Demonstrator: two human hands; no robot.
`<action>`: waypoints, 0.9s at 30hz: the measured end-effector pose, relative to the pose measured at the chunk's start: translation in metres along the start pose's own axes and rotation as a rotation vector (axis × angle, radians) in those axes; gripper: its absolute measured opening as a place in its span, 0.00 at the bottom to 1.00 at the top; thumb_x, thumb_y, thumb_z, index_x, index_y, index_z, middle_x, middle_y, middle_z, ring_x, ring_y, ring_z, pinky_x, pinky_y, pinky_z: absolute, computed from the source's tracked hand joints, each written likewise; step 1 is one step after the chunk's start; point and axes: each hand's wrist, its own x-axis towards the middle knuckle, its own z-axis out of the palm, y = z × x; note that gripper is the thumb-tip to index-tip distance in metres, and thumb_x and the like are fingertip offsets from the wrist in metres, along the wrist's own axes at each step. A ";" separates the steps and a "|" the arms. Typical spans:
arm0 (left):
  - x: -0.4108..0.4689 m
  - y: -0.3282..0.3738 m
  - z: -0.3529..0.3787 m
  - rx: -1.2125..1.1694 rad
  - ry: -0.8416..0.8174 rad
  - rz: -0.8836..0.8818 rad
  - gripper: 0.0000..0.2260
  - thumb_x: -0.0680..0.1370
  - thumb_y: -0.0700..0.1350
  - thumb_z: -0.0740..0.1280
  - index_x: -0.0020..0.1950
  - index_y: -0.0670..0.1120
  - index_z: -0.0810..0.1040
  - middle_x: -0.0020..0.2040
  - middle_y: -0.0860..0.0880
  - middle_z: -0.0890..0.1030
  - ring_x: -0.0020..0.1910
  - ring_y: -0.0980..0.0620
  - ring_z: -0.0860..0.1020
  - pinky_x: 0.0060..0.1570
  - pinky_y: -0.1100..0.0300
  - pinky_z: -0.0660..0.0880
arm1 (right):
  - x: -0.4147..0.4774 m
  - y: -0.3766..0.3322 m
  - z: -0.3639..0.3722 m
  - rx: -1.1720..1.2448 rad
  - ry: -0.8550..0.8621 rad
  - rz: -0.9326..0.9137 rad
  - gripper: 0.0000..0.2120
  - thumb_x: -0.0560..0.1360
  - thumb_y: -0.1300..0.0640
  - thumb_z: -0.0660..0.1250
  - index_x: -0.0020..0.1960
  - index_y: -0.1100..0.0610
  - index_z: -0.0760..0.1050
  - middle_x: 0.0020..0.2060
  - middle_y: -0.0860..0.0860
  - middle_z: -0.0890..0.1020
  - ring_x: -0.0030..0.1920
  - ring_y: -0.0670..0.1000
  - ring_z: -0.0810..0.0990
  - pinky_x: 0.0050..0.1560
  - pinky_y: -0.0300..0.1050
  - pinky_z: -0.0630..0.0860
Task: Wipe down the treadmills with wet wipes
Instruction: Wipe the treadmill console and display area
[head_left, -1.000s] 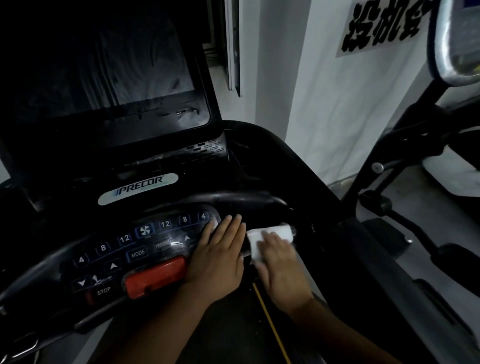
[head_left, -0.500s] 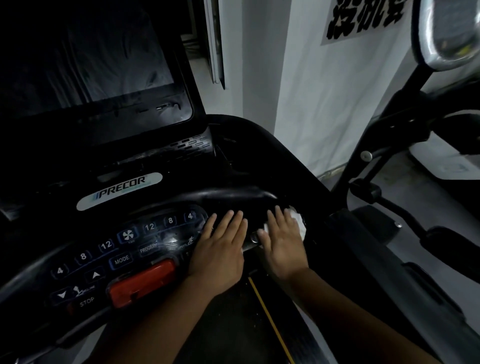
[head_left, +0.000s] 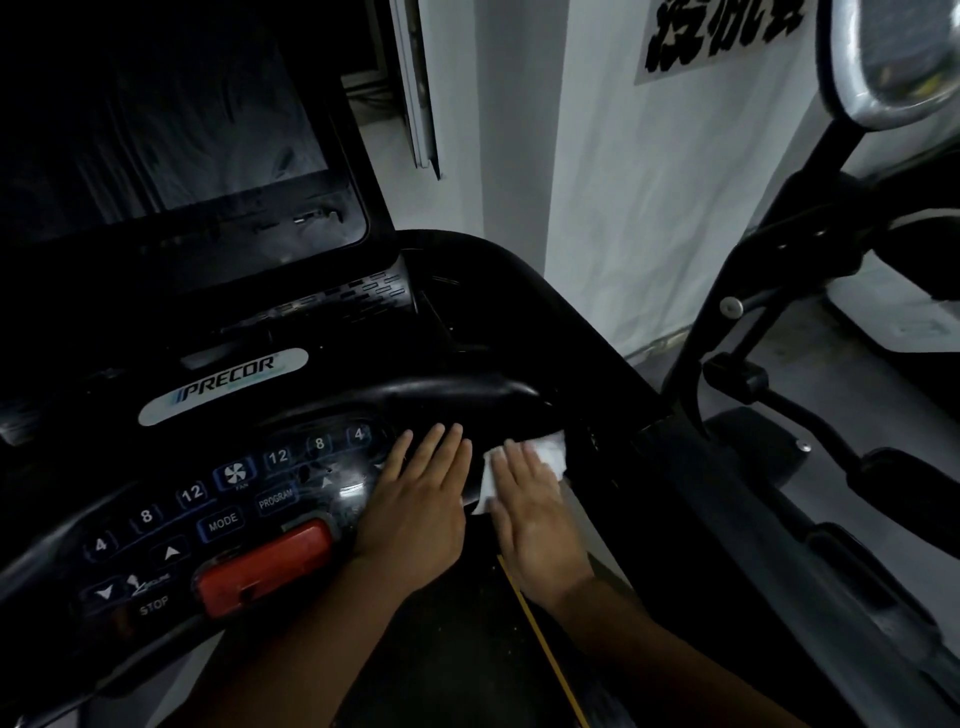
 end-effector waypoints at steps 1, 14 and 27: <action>0.000 0.001 0.000 0.000 0.000 -0.003 0.28 0.78 0.51 0.52 0.75 0.41 0.72 0.76 0.43 0.70 0.76 0.45 0.68 0.75 0.43 0.54 | -0.003 0.006 -0.003 -0.011 -0.013 -0.040 0.27 0.85 0.46 0.50 0.81 0.53 0.56 0.81 0.50 0.53 0.81 0.47 0.45 0.80 0.48 0.46; 0.004 0.013 0.001 -0.014 0.028 -0.068 0.28 0.79 0.52 0.51 0.77 0.42 0.69 0.78 0.44 0.68 0.77 0.46 0.65 0.74 0.43 0.55 | 0.025 0.031 -0.014 -0.139 0.116 0.208 0.26 0.85 0.47 0.46 0.78 0.57 0.63 0.79 0.61 0.60 0.80 0.57 0.53 0.79 0.51 0.55; 0.000 0.006 -0.006 -0.017 0.046 -0.125 0.29 0.80 0.54 0.52 0.77 0.42 0.68 0.79 0.43 0.65 0.79 0.45 0.62 0.75 0.43 0.54 | 0.051 0.015 -0.034 -0.062 0.020 -0.035 0.11 0.76 0.65 0.68 0.57 0.61 0.82 0.72 0.58 0.72 0.73 0.59 0.68 0.76 0.49 0.60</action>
